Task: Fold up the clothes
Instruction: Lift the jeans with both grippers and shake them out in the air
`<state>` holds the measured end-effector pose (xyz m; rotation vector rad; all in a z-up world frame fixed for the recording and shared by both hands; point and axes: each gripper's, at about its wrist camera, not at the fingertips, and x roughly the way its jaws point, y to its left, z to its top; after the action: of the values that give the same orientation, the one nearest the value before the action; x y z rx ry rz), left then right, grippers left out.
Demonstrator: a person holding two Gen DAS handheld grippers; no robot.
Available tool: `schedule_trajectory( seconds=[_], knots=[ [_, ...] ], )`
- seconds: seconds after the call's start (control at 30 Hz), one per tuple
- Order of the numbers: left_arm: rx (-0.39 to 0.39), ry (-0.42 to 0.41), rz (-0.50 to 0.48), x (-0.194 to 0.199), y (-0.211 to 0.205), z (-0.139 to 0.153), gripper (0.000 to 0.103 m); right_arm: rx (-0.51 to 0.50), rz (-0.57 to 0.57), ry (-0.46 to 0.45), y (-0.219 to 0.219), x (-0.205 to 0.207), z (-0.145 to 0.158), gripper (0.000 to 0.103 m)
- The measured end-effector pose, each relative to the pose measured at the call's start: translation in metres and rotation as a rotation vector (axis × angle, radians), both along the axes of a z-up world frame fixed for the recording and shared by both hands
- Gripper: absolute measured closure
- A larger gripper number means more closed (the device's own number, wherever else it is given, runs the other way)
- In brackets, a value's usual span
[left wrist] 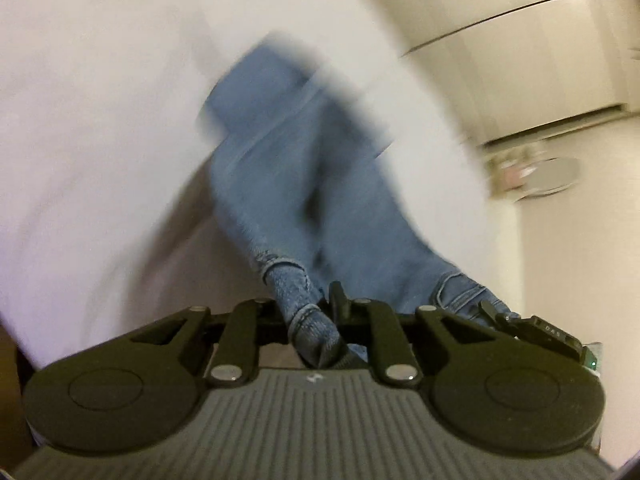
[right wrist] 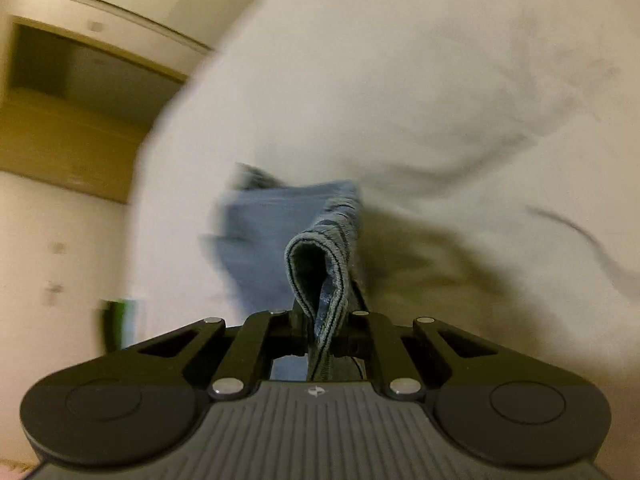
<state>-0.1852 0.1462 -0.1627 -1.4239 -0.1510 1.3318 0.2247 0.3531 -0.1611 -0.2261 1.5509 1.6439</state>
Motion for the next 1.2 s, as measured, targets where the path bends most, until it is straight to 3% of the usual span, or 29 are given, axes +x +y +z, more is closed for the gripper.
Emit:
schedule_trajectory(
  seconds=[0.27, 0.43, 0.53, 0.67, 0.8, 0.87, 0.93, 1.03, 1.2],
  knots=[
    [0.503, 0.339, 0.059, -0.063, -0.029, 0.261, 0.09, 0.493, 0.211, 0.26, 0.026, -0.066, 0.218, 0.093],
    [0.53, 0.413, 0.142, -0.116, -0.041, 0.331, 0.09, 0.815, 0.341, 0.434, 0.024, -0.127, 0.346, 0.093],
    [0.543, 0.456, 0.193, -0.147, -0.048, 0.372, 0.09, 0.912, 0.378, 0.497, 0.029, -0.171, 0.402, 0.093],
    [0.561, 0.513, 0.261, -0.19, -0.057, 0.427, 0.09, 0.916, 0.415, 0.457, 0.065, -0.261, 0.441, 0.093],
    [0.409, 0.538, 0.357, -0.26, -0.025, 0.409, 0.09, 0.742, 0.444, 0.371, 0.131, -0.382, 0.427, 0.093],
    [0.37, 0.572, 0.436, -0.291, -0.017, 0.416, 0.09, 0.687, 0.452, 0.325, 0.155, -0.441, 0.421, 0.093],
    [0.393, 0.637, 0.509, -0.303, -0.013, 0.444, 0.09, 0.664, 0.475, 0.321, 0.172, -0.492, 0.428, 0.093],
    [0.487, 0.77, 0.596, -0.299, -0.022, 0.509, 0.09, 0.719, 0.501, 0.406, 0.185, -0.53, 0.466, 0.093],
    [0.644, 0.996, 0.696, -0.221, -0.046, 0.61, 0.09, 0.99, 0.47, 0.685, 0.176, -0.506, 0.555, 0.093]
  ],
)
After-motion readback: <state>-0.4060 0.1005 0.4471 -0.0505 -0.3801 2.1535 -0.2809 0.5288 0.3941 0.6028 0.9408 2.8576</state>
